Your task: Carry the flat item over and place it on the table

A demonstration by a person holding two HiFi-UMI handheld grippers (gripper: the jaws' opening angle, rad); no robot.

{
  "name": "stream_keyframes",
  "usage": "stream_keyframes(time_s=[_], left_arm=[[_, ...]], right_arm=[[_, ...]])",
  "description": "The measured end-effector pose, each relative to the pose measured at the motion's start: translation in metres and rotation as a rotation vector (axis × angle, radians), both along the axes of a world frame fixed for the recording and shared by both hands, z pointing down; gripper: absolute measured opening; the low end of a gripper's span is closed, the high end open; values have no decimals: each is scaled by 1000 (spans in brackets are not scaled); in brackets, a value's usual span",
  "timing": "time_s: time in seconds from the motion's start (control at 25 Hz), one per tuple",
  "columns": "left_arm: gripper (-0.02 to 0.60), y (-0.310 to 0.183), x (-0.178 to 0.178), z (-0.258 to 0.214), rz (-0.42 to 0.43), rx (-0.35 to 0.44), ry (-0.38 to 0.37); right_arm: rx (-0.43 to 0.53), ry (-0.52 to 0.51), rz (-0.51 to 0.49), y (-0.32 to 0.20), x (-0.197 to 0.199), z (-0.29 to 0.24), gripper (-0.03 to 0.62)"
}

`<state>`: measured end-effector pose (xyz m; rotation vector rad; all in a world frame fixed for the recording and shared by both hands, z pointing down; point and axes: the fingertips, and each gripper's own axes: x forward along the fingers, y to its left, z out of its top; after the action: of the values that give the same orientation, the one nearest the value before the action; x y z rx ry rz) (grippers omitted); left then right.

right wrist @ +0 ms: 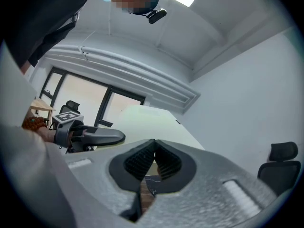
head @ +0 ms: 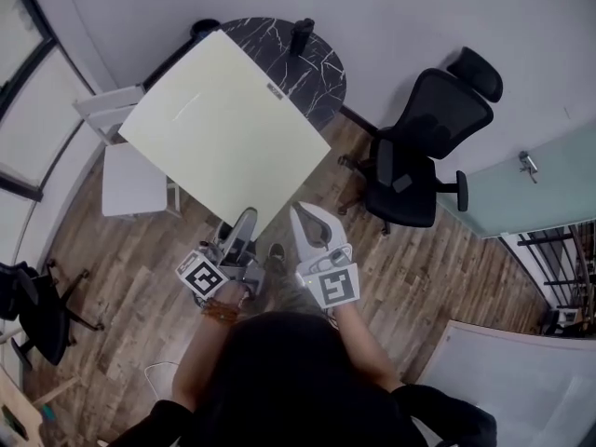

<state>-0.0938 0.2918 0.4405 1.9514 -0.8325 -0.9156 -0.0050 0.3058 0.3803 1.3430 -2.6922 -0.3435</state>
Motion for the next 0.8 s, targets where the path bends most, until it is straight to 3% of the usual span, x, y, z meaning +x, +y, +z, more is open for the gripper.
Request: stream_keyframes(time_s=[0.4, 0.68, 0.8], left_arm=[[293, -78, 25, 4, -84, -35, -46], [293, -121, 46, 4, -147, -41, -8], [293, -136, 44, 8, -176, -55, -28]], right_arm=[[-14, -72, -100, -92, 30, 5, -2], [-47, -116, -168, -145, 52, 10, -2], [-42, -98, -193, -163, 53, 14, -2]])
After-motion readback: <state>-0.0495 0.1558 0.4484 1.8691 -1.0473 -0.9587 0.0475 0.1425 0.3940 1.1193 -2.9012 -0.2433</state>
